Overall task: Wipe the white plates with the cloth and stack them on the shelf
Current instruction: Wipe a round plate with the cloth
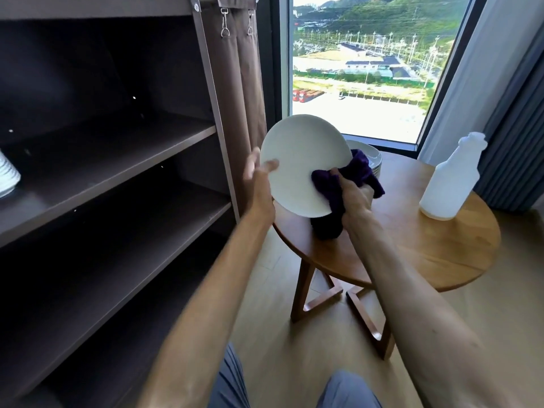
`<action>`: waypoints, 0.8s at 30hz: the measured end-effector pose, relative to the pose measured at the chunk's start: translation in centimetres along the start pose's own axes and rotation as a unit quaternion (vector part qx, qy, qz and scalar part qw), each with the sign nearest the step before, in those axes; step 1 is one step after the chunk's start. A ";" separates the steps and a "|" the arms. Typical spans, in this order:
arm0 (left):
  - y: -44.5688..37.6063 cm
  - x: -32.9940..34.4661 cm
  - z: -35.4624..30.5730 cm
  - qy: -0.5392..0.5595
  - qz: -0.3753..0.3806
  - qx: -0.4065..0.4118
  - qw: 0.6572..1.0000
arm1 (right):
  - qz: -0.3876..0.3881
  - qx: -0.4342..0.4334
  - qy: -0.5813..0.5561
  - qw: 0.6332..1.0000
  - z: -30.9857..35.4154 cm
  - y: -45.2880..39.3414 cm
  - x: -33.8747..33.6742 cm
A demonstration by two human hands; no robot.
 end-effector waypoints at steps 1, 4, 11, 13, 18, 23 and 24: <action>1.1 0.5 1.1 -0.023 -0.035 0.011 0.999 | -0.025 0.009 -0.007 1.000 -0.6 -0.3 0.2; 3.1 2.2 3.6 -0.097 -0.069 0.071 0.990 | -0.057 0.042 -0.045 0.996 -2.3 -0.1 0.5; -1.2 -0.5 -0.6 -0.334 0.153 0.045 0.929 | -0.039 0.031 -0.045 0.998 -2.2 -1.0 -2.6; -2.1 -1.2 -1.1 -0.306 0.161 0.019 0.938 | -0.026 0.020 -0.033 0.999 -1.8 -1.2 -2.6; 1.9 1.6 3.8 -0.149 0.004 0.048 0.988 | -0.135 0.082 -0.067 0.985 -2.3 -0.5 -0.2; 2.4 2.1 5.7 -0.122 -0.061 0.055 0.989 | -0.102 0.098 -0.131 0.981 -3.1 0.3 1.2; 2.1 1.4 5.0 -0.142 -0.047 0.071 0.986 | -0.096 0.093 -0.123 0.983 -2.7 0.5 0.8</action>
Point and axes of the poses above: each hand's wrist, its own y-axis away from the middle knuckle, its own x-axis out of the palm, z = x × y, the point moved 3 cm from there along -y, towards the middle knuckle, and after that the axes turned 2 degrees about z, right-handed, at the moved point
